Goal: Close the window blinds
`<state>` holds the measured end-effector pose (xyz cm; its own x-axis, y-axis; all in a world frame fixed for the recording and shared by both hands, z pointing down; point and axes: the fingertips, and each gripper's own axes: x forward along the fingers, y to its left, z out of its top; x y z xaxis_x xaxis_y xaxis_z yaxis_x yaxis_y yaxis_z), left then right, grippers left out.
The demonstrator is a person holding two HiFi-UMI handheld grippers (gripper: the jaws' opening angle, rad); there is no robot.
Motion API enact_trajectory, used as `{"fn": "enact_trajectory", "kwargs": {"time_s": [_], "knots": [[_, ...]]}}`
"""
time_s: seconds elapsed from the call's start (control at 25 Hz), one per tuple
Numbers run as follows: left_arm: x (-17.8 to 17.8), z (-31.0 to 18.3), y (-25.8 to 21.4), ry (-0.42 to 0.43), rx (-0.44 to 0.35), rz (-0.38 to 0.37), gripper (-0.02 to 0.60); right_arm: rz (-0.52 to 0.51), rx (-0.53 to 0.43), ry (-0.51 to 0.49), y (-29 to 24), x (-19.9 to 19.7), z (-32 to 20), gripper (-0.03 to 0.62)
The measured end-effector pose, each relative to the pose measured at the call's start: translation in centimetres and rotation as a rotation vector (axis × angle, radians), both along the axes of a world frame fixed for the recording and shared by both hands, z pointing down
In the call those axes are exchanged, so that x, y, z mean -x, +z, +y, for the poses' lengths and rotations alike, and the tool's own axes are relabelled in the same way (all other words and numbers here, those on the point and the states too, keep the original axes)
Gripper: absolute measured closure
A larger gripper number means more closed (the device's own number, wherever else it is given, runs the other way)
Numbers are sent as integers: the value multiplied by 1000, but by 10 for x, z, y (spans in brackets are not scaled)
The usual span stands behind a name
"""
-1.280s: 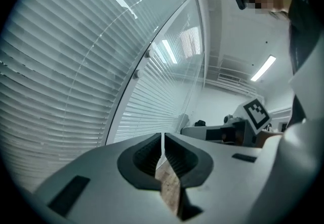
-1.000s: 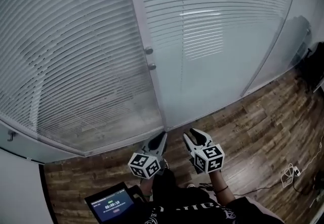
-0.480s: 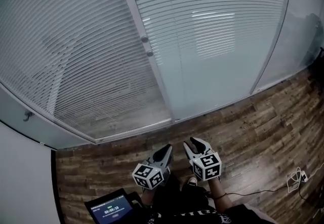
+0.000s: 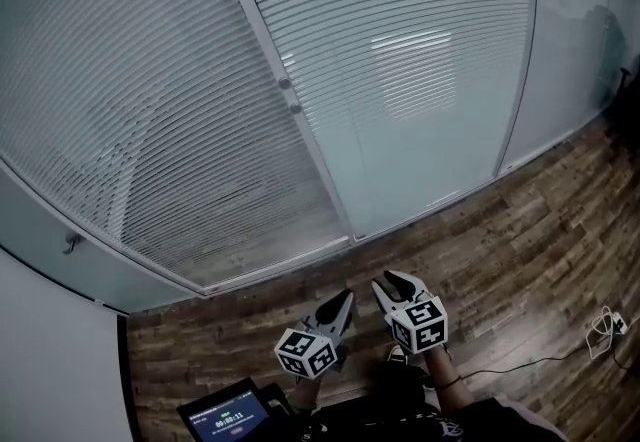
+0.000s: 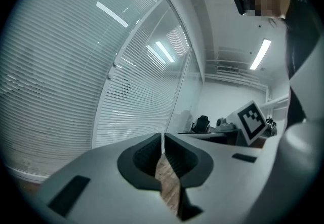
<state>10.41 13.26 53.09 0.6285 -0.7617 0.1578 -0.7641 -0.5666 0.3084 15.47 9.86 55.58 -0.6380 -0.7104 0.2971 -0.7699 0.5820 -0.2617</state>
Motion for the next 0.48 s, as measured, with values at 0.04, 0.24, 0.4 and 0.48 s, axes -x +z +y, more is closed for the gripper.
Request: {"fn": "enact_trajectory", "kwargs": {"time_s": [0.04, 0.24, 0.4, 0.48], "knots": [[5, 12, 0, 0, -4, 3, 575, 4, -2, -3, 1, 6, 10, 461], [51, 97, 5, -30, -9, 24, 575, -9, 23, -10, 8, 52, 87, 459], [77, 180, 22, -58, 30, 35, 575, 0, 52, -6, 18, 71, 169, 460], [82, 219, 28, -61, 38, 37, 575, -1, 56, -2, 23, 73, 209, 460]]}}
